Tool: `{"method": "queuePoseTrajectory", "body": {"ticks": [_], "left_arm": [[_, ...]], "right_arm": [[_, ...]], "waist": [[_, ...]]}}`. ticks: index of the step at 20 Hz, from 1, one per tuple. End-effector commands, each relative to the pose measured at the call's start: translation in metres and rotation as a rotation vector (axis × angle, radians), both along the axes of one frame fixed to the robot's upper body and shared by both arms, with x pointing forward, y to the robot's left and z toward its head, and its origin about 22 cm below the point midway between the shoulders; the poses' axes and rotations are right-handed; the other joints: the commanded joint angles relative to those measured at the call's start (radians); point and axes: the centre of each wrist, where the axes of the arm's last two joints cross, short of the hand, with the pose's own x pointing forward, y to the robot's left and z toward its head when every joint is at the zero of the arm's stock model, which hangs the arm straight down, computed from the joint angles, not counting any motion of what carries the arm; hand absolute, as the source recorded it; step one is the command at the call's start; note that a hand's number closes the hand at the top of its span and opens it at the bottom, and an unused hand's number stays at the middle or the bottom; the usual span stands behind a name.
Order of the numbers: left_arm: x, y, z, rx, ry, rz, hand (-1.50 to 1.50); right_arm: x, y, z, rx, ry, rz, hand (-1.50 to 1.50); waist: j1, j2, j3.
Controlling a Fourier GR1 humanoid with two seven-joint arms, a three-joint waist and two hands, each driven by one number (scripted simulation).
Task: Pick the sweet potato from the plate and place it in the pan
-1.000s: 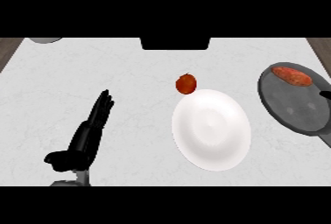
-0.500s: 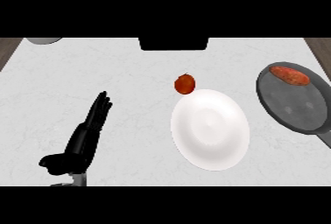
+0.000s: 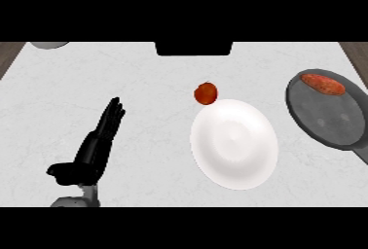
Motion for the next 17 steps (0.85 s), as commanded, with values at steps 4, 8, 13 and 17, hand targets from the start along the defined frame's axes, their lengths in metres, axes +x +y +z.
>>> {"method": "queuePoseTrajectory", "body": {"ticks": [4,8,13,17], "left_arm": [[-0.008,-0.004,-0.022,0.016,-0.003,-0.003,0.00],[-0.008,0.012,0.002,-0.005,0.000,-0.004,0.00],[-0.010,0.007,0.002,0.010,-0.011,-0.003,0.00],[0.017,-0.003,0.007,-0.007,-0.006,-0.005,0.00]], "right_arm": [[-0.014,0.008,-0.003,-0.052,0.021,-0.012,-1.50],[-0.027,0.014,0.004,-0.073,0.047,-0.023,-1.50],[-0.025,0.010,0.011,-0.100,0.047,-0.052,-1.50],[-0.016,0.019,0.004,-0.194,0.025,-0.062,-1.50]], "waist": [[0.004,0.002,0.000],[0.004,0.001,0.000],[0.005,0.001,0.000],[0.004,0.003,0.001]]}}
